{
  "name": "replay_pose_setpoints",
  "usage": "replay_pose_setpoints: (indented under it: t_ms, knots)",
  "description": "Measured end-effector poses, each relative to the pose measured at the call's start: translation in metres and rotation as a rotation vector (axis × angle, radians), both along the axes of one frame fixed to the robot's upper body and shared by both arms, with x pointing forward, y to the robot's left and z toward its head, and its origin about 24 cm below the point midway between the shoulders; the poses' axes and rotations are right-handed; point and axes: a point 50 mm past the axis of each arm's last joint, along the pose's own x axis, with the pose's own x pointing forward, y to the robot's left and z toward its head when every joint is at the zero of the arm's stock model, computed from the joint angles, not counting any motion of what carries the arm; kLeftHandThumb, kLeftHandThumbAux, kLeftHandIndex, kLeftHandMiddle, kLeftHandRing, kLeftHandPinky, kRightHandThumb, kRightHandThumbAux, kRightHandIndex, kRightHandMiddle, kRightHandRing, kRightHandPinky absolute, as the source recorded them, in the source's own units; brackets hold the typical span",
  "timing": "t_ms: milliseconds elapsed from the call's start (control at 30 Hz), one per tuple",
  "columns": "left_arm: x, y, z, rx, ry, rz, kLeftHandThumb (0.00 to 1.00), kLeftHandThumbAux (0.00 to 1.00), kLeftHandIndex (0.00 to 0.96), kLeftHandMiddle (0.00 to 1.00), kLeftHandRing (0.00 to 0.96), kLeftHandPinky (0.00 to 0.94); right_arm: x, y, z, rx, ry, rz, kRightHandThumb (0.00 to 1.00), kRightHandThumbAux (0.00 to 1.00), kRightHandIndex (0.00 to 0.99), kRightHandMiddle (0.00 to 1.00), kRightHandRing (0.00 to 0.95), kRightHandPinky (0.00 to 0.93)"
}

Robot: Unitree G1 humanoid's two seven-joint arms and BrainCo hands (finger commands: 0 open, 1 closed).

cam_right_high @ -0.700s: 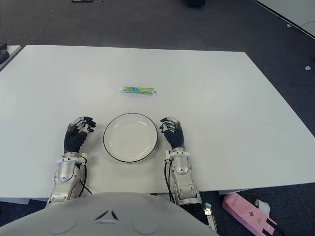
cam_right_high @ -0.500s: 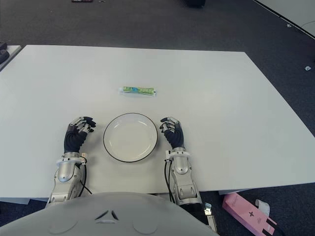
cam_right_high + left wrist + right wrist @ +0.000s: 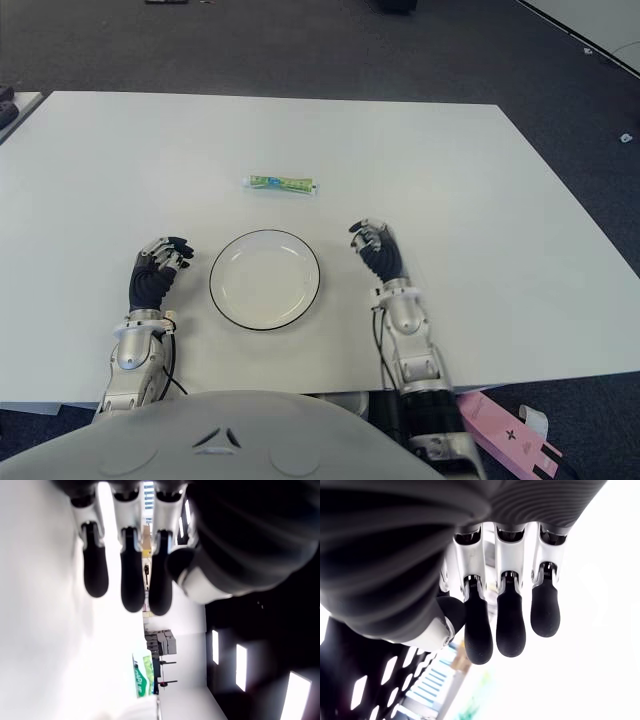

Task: Put the toothpaste on the table into the plate.

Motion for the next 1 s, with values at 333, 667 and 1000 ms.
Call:
replay_pose_setpoints:
  t_ms: [333, 667, 1000]
  knots:
    - [0.001, -0.002, 0.000, 0.002, -0.003, -0.001, 0.707, 0.723, 0.425, 0.493, 0.493, 0.490, 0.040, 0.001, 0.025, -0.173, -0.107, 0.107, 0.702, 0.731, 0.426, 0.526, 0.515, 0.485]
    - [0.001, -0.003, 0.000, 0.007, -0.009, 0.005, 0.707, 0.723, 0.425, 0.497, 0.496, 0.495, 0.077, 0.013, 0.049, -0.268, -0.144, 0.200, 0.695, 0.724, 0.409, 0.324, 0.312, 0.304]
    - [0.000, -0.003, 0.001, 0.009, -0.012, 0.015, 0.708, 0.722, 0.426, 0.492, 0.494, 0.487, 0.112, 0.020, 0.045, -0.408, -0.099, 0.290, 0.563, 0.598, 0.175, 0.159, 0.152, 0.148]
